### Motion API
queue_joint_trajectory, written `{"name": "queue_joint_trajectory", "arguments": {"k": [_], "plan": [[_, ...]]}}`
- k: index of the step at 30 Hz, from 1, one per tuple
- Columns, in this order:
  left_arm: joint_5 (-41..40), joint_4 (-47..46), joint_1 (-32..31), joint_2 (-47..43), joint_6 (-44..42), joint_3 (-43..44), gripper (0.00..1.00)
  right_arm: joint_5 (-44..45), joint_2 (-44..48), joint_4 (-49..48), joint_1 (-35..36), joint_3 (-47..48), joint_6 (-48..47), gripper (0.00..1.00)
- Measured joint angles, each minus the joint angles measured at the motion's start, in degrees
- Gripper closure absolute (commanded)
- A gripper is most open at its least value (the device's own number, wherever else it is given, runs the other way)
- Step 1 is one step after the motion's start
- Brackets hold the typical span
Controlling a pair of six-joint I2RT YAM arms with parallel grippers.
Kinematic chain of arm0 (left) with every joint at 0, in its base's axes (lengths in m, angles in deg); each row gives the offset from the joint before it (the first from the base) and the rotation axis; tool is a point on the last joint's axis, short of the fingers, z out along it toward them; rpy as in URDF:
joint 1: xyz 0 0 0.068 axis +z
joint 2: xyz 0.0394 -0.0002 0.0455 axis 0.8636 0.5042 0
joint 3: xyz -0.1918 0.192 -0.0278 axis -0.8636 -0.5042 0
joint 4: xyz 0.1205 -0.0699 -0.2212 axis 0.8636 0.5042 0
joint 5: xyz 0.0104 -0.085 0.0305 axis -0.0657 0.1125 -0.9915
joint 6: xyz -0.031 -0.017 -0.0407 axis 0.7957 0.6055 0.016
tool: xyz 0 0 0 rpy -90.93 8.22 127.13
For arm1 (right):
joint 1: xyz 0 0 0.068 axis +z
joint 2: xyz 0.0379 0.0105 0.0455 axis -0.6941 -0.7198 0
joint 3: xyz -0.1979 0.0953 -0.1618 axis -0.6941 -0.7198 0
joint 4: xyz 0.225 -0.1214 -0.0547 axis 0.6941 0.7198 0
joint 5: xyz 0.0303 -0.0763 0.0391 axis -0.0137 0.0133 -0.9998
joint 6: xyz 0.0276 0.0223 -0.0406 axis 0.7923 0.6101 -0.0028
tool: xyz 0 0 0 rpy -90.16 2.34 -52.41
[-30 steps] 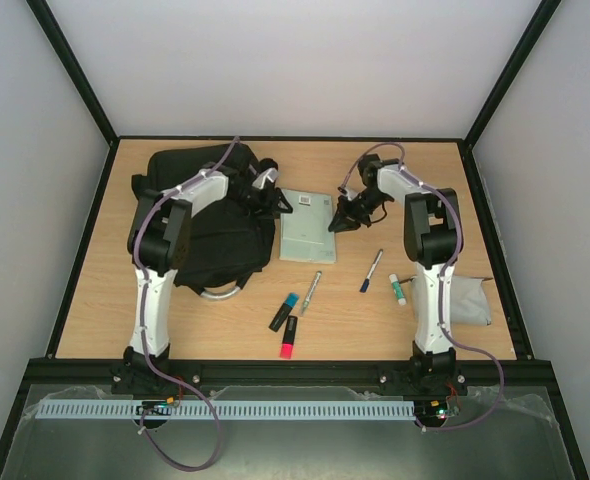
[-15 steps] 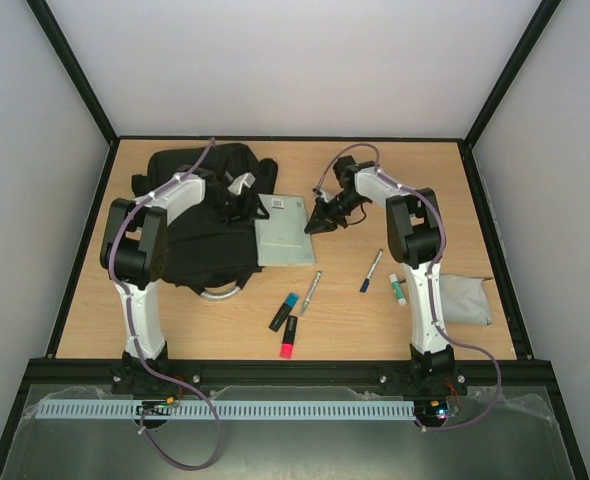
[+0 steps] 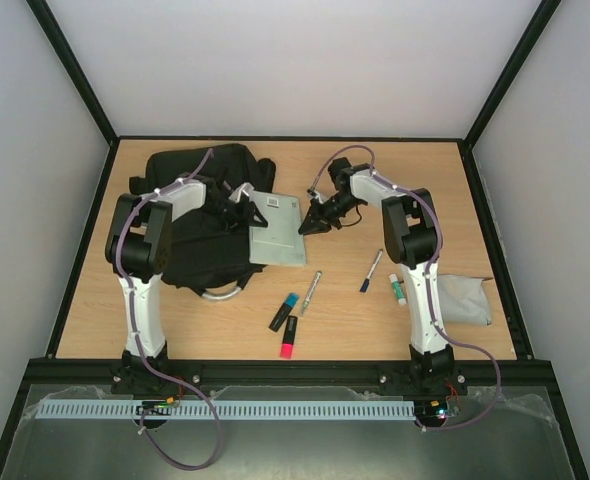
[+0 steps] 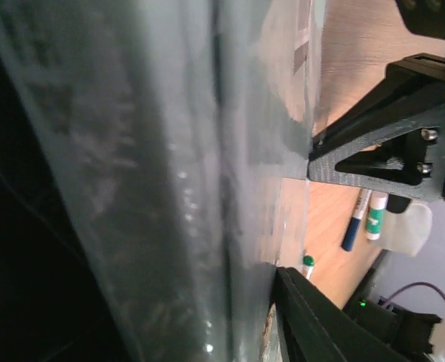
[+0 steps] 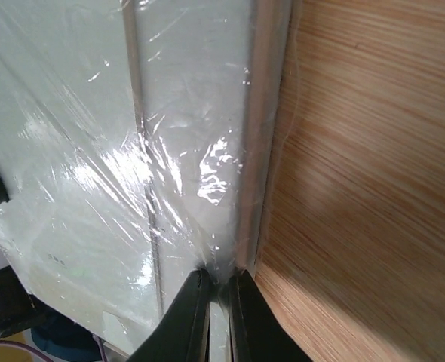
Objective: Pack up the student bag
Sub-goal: Pick up the book from the center of the board.
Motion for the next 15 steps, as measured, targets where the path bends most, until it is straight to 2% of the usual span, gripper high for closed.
{"name": "queue_joint_trajectory", "arguments": {"k": [4, 9, 15], "plan": [[4.7, -1.2, 0.6, 0.3, 1.9, 0.0, 0.75, 0.8, 0.9, -0.7, 0.0, -0.9, -0.2, 0.94], [9.4, -3.1, 0.7, 0.2, 3.5, 0.0, 0.8, 4.8, 3.3, -1.9, 0.6, -2.8, -1.5, 0.83], [12.9, -4.1, 0.9, -0.4, 4.3, -2.3, 0.87, 12.1, 11.2, -2.7, 1.1, -13.1, -6.9, 0.62]]}}
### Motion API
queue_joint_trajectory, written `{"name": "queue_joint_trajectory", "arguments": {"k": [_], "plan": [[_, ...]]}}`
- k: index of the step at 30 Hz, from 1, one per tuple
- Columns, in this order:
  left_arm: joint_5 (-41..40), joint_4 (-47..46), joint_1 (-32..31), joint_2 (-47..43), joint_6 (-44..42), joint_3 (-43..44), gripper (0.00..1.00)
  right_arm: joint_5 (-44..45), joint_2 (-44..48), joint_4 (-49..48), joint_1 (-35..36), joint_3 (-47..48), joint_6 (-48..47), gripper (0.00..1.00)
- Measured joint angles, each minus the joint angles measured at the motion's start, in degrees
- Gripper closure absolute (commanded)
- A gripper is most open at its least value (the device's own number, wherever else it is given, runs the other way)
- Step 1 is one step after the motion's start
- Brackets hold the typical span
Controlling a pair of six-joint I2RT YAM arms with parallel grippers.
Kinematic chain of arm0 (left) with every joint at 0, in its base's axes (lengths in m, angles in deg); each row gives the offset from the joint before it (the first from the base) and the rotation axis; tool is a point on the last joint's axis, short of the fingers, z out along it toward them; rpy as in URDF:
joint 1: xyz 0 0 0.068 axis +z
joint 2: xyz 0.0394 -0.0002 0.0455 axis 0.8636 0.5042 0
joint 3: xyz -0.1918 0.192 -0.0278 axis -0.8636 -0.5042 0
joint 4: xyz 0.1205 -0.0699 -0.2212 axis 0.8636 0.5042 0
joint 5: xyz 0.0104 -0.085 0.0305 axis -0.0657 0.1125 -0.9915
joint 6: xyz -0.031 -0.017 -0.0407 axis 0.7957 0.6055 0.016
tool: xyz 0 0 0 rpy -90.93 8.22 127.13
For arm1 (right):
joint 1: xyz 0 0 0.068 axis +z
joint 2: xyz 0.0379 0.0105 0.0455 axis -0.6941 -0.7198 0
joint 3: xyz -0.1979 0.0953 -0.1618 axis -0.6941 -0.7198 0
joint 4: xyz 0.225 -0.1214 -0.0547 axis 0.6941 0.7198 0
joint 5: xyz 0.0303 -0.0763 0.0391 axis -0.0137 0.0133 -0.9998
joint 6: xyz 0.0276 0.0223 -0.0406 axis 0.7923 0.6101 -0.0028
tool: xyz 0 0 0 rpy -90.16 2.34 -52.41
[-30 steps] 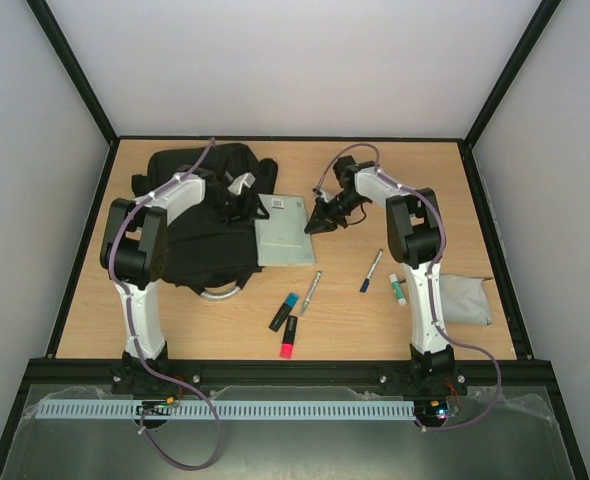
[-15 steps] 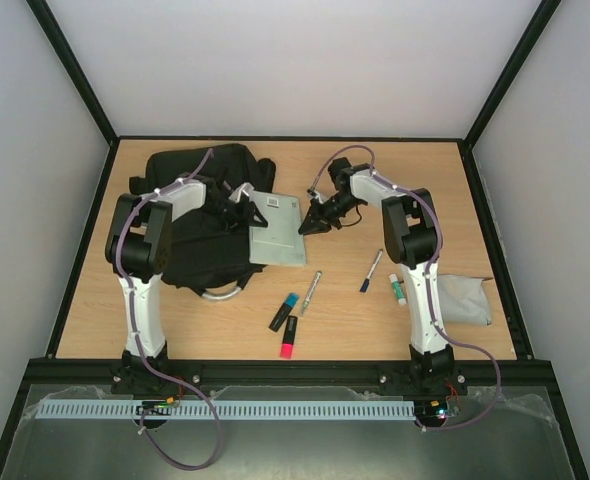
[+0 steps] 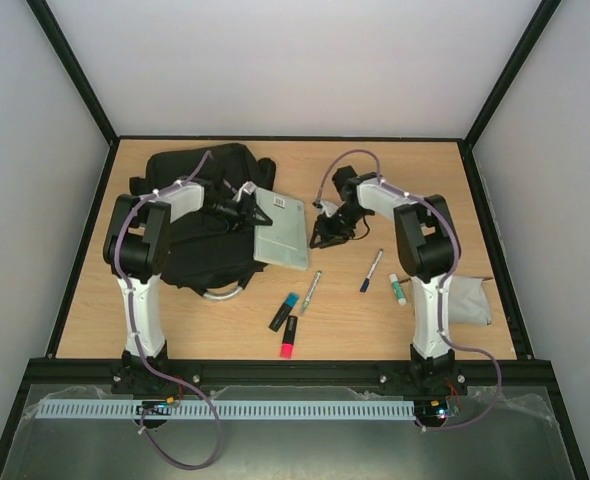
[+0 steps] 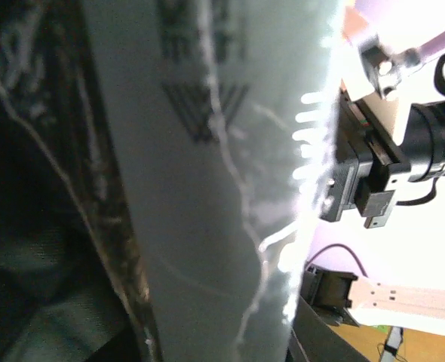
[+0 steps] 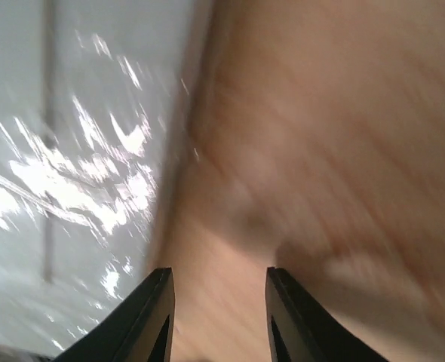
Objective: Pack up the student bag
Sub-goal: Pick up the book from the center of the board.
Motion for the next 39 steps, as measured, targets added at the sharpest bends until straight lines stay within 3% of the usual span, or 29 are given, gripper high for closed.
{"name": "queue_joint_trajectory", "arguments": {"k": [7, 13, 22, 31, 39], "plan": [[3.4, -0.1, 0.1, -4.6, -1.9, 0.0, 0.96, 4.5, 15.6, 2.2, -5.2, -9.8, -6.8, 0.42], [6.0, 0.3, 0.1, -12.0, -4.7, 1.0, 0.98, 4.9, 26.7, 3.7, -8.8, -9.8, -8.6, 0.34], [7.4, 3.7, 1.5, -12.9, -12.7, 11.3, 0.98, -2.6, 27.9, 6.1, -8.7, 1.9, -9.7, 0.2], [18.3, 8.9, 7.8, -12.9, -23.3, 18.4, 0.98, -14.1, 27.9, 5.5, -8.6, 4.7, -7.6, 0.18], [22.9, 13.1, 7.7, -12.9, -28.2, 18.3, 0.98, -22.0, 23.5, 0.5, -6.9, 8.4, -1.7, 0.18]]}}
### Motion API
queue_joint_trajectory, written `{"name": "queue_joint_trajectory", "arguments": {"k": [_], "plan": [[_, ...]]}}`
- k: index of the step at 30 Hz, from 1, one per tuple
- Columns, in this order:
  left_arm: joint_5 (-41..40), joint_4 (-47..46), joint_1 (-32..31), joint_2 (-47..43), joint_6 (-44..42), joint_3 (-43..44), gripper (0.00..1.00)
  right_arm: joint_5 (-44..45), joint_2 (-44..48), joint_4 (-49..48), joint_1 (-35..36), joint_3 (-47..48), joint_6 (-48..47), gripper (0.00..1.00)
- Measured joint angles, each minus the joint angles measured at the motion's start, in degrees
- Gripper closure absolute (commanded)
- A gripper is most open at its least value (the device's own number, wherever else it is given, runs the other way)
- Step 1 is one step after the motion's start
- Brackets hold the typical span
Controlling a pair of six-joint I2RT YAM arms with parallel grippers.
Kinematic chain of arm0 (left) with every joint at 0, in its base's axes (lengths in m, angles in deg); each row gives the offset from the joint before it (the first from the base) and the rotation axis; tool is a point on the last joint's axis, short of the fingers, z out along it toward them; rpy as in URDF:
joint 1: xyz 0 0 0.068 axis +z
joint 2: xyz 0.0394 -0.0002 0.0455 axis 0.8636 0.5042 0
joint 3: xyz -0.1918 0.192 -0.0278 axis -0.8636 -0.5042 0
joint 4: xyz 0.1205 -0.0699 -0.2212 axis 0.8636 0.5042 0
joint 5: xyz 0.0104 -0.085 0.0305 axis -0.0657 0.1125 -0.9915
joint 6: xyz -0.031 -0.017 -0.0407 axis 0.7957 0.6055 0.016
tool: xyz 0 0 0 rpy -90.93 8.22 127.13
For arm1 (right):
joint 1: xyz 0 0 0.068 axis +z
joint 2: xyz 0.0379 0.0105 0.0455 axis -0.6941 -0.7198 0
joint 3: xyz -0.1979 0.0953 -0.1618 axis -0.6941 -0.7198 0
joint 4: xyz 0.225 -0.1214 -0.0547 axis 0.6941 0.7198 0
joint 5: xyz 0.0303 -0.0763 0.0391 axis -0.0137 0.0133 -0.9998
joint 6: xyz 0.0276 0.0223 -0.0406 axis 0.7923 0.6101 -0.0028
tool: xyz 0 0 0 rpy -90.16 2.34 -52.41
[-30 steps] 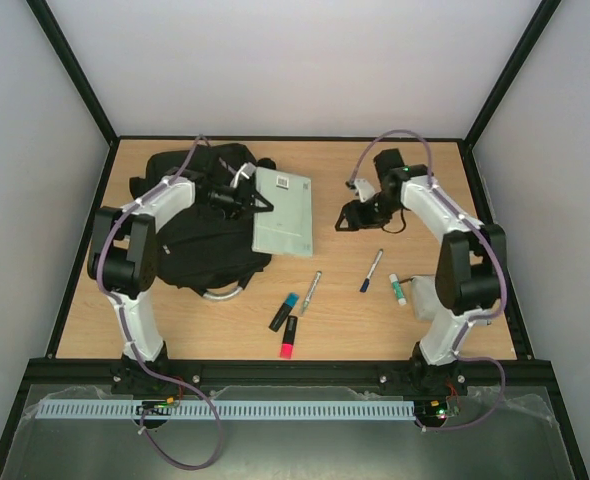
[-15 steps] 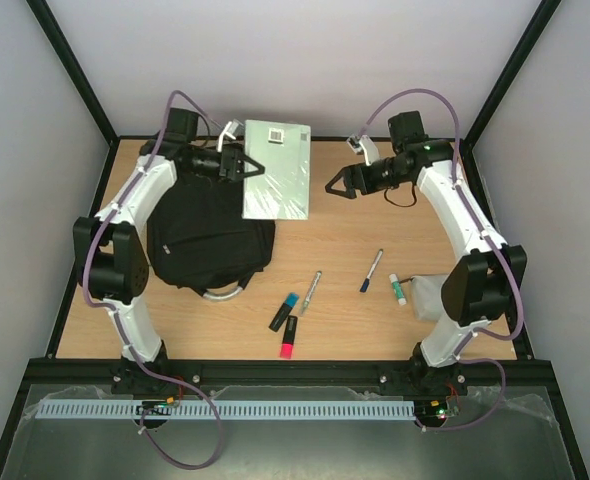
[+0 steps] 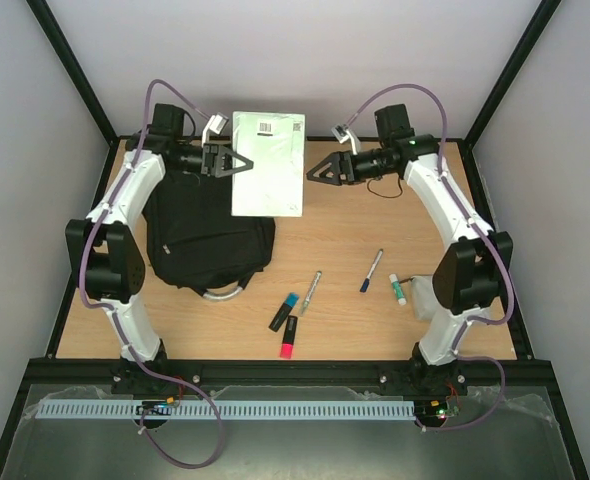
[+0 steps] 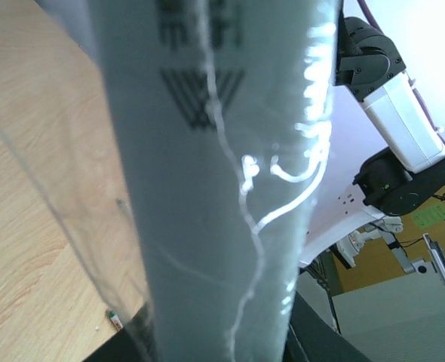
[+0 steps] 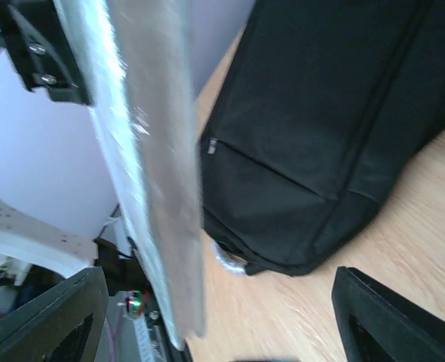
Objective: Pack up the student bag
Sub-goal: Pick up the book from the center of the board.
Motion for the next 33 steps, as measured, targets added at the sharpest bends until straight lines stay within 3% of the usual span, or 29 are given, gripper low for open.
{"name": "queue_joint_trajectory", "arguments": {"k": [11, 18, 23, 33], "plan": [[0.3, -0.6, -0.2, 0.0, 1.2, -4.5, 0.98, -4.7, -4.7, -7.6, 6.2, 3.1, 8.5, 0.2], [1.2, -0.8, -0.2, 0.0, 1.9, -6.0, 0.97, -5.6, -5.4, -9.9, 7.3, 2.8, 13.3, 0.36], [2.4, -2.8, -0.2, 0.0, 4.2, -8.1, 0.78, -6.8, -4.8, -12.9, 7.3, 0.0, 18.4, 0.5], [3.7, -3.3, -0.2, 0.0, 5.6, -9.2, 0.59, -8.0, -3.8, -15.0, 7.3, -2.1, 22.7, 0.71]]}}
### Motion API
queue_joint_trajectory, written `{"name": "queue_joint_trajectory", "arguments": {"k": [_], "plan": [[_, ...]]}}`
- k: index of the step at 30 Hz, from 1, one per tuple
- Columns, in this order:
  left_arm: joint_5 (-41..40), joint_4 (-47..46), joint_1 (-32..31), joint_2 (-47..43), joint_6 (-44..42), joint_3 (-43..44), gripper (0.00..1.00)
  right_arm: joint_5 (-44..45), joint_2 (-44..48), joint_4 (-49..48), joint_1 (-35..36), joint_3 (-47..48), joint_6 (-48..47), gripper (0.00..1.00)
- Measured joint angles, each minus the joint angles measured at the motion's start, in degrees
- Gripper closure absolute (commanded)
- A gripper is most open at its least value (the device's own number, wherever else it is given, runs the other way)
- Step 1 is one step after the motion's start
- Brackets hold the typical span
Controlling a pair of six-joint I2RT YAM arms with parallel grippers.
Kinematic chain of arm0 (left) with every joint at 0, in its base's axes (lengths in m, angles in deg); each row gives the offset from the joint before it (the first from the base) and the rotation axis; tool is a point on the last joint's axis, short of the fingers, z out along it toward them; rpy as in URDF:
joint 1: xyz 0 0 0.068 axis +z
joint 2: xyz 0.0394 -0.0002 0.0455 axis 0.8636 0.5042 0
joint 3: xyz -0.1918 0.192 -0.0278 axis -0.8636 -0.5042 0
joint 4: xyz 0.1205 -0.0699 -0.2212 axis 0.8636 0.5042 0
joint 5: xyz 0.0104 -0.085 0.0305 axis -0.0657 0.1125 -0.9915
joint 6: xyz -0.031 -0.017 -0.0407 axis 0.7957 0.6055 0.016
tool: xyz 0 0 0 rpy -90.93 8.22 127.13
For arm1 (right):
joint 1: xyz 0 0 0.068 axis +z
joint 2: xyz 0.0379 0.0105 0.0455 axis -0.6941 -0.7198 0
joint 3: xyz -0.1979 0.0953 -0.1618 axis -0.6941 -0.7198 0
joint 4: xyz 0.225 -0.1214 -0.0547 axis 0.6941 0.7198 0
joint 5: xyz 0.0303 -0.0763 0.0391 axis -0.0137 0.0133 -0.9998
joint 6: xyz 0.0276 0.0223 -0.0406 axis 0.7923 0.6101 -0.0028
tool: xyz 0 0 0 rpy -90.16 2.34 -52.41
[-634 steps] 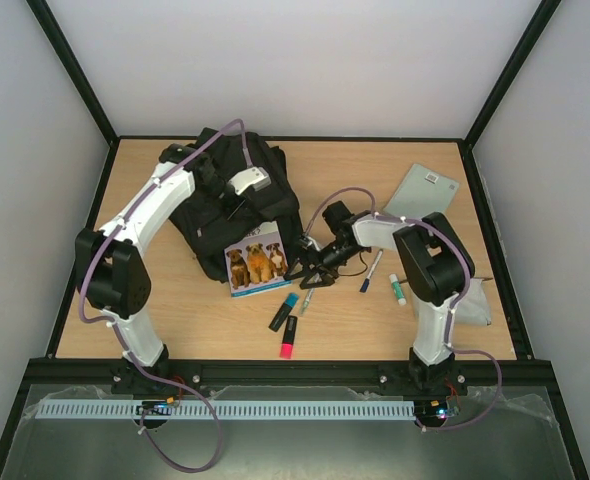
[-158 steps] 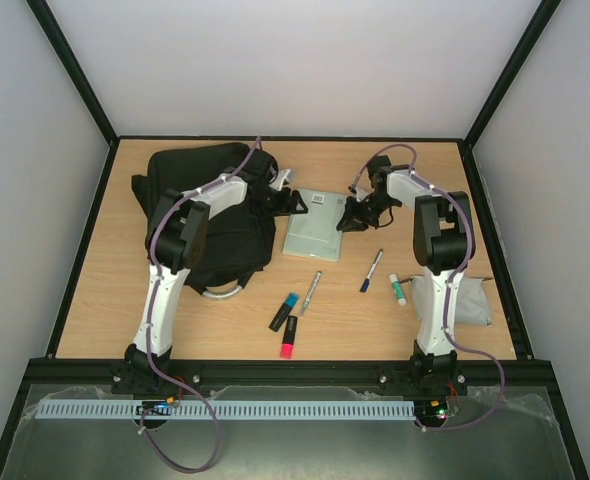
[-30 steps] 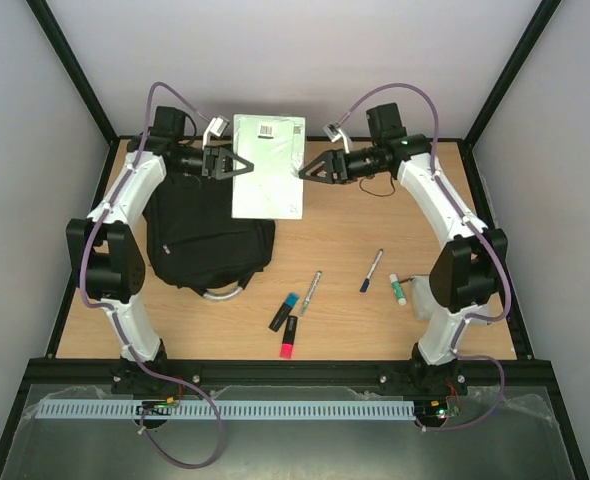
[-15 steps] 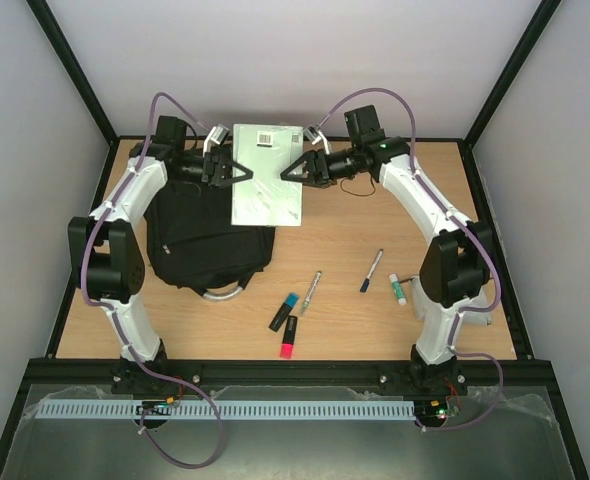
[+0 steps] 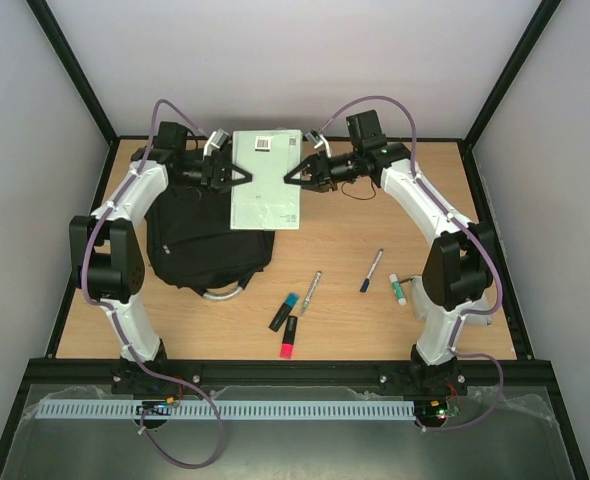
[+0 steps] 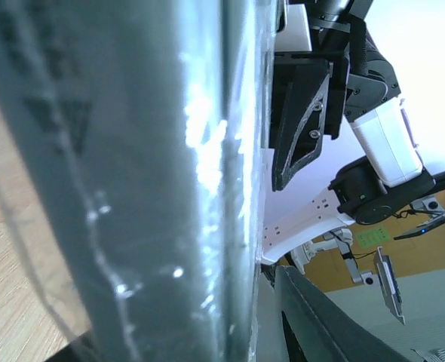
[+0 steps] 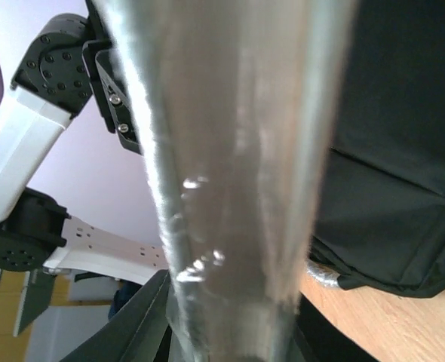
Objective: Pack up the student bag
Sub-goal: Pick up the book from the center of the board.
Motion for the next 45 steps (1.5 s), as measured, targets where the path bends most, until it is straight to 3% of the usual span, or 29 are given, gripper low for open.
{"name": "queue_joint_trajectory", "arguments": {"k": [9, 18, 21, 23, 25, 27, 33, 37, 45], "plan": [[-0.1, -1.7, -0.1, 0.0, 1.9, -2.4, 0.55, -0.8, 0.0, -1.7, 0.0, -0.7, 2.1, 0.8], [-0.5, -2.7, -0.8, 0.0, 2.8, -2.4, 0.46, -0.9, 0.0, -2.3, -0.3, -1.0, 2.6, 0.99], [-0.7, -3.0, -1.1, 0.0, 3.1, -2.4, 0.57, -0.8, 0.0, -2.3, -0.4, -1.2, 2.6, 0.99], [-1.1, -3.5, -1.1, 0.0, 3.3, -2.5, 0.71, -1.0, 0.0, -2.5, -0.5, -1.3, 2.7, 0.96], [-0.5, -4.3, -1.1, 0.0, 3.3, -2.7, 0.78, -1.2, 0.0, -2.5, -0.6, -1.3, 3.1, 0.83], [1.3, -5.2, -1.1, 0.0, 3.9, -2.7, 0.8, -2.1, 0.0, -2.6, -0.8, -1.6, 2.8, 0.73], [2.4, -5.2, -2.2, 0.0, 4.2, -3.0, 0.8, -1.8, 0.0, -2.7, -0.9, -1.7, 3.0, 0.55], [1.7, -5.0, -3.8, 0.0, 4.3, -3.5, 0.73, -2.0, 0.0, -3.8, -0.9, -1.7, 4.0, 0.52], [1.0, -5.8, -4.2, 0.1, 6.2, -3.5, 0.52, -2.6, 0.0, -5.6, -0.9, -1.7, 4.8, 0.77]]}}
